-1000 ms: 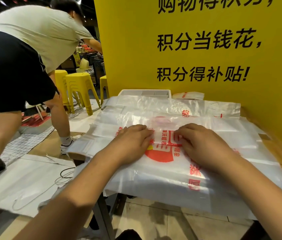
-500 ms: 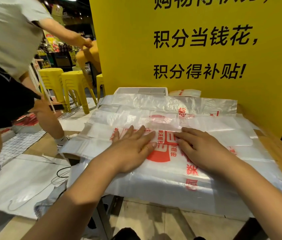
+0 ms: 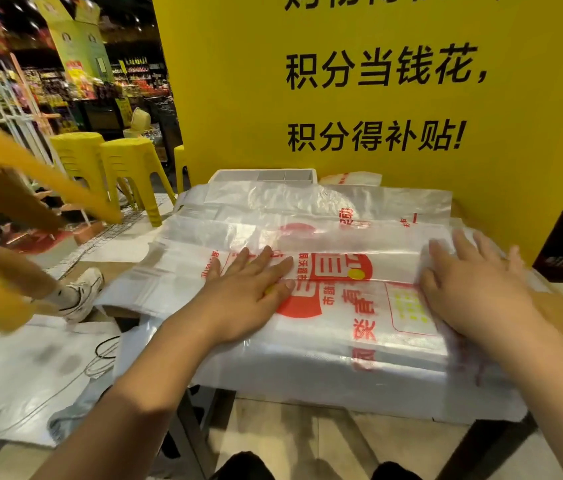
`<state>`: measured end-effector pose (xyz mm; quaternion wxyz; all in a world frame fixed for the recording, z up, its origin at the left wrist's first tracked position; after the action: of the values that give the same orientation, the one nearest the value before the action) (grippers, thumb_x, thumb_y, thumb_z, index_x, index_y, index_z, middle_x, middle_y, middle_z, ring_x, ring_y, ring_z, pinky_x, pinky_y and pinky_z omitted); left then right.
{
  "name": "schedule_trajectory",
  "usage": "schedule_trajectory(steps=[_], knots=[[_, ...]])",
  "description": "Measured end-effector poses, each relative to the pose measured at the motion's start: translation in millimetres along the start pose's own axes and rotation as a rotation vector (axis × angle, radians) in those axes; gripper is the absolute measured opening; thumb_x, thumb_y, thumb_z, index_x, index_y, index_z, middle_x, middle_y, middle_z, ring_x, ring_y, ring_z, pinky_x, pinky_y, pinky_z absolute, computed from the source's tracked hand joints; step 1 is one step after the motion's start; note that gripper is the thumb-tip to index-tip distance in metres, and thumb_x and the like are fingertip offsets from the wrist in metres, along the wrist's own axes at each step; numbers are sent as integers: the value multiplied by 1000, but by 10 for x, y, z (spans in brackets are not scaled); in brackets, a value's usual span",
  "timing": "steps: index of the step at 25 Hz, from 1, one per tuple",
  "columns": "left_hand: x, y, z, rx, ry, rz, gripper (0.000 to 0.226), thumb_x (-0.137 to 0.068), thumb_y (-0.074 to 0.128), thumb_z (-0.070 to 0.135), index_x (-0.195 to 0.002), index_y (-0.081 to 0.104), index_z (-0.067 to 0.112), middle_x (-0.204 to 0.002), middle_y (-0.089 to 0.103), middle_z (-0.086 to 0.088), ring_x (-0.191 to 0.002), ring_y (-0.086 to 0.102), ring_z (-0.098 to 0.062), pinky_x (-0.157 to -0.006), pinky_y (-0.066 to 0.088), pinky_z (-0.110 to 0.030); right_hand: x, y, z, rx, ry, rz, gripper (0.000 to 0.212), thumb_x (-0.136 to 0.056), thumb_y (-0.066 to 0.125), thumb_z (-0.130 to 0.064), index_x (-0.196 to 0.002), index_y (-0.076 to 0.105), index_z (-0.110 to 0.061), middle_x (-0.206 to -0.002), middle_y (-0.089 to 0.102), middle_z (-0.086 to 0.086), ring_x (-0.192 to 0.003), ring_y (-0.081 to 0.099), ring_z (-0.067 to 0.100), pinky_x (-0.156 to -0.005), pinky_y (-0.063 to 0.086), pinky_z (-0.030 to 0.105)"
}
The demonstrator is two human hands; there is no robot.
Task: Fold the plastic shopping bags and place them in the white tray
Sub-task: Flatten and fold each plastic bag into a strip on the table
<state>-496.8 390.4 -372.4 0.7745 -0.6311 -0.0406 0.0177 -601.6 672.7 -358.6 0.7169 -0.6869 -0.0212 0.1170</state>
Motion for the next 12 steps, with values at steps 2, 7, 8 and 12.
schedule_trajectory(steps=[2,7,8,12], knots=[[-9,6,5,-5,0,8,57,-98,11,68,-153,6,55,-165,-8,17,-153,-14,-15,-121,-13,-54,82,-68,-242,-70,-213,99,58,-104,27,-45,-158,14,-32,-167,-1,-1,-154,-1,22,-124,5,47],[-71,22,-18,-12,-17,37,58,-98,12,69,-154,7,53,-166,-5,15,-153,-11,-17,-120,-13,-55,118,58,-551,-270,-486,-127,58,-100,13,-58,-156,10,-45,-165,0,-13,-153,0,10,-125,2,36],[-91,26,-14,-10,-24,42,59,-98,12,69,-154,8,53,-166,-5,14,-153,-11,-17,-120,-14,-55,65,84,-539,-268,-482,-143,59,-99,12,-60,-156,8,-46,-165,0,-14,-152,-1,9,-124,1,36],[-141,64,34,-7,-58,46,58,-98,12,69,-154,7,53,-166,-7,12,-153,-13,-19,-118,-16,-57,-72,96,-450,-251,-506,-242,78,-81,-7,-74,-154,0,-47,-164,-8,-15,-152,-7,8,-124,-3,35]])
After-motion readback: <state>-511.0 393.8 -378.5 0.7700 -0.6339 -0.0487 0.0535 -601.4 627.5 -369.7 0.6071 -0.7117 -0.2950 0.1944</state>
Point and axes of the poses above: each hand's wrist, its own x-axis away from the middle knuckle, its own y-axis out of the palm, z = x × y, the point moved 1 cm from there along -x, towards the middle knuckle
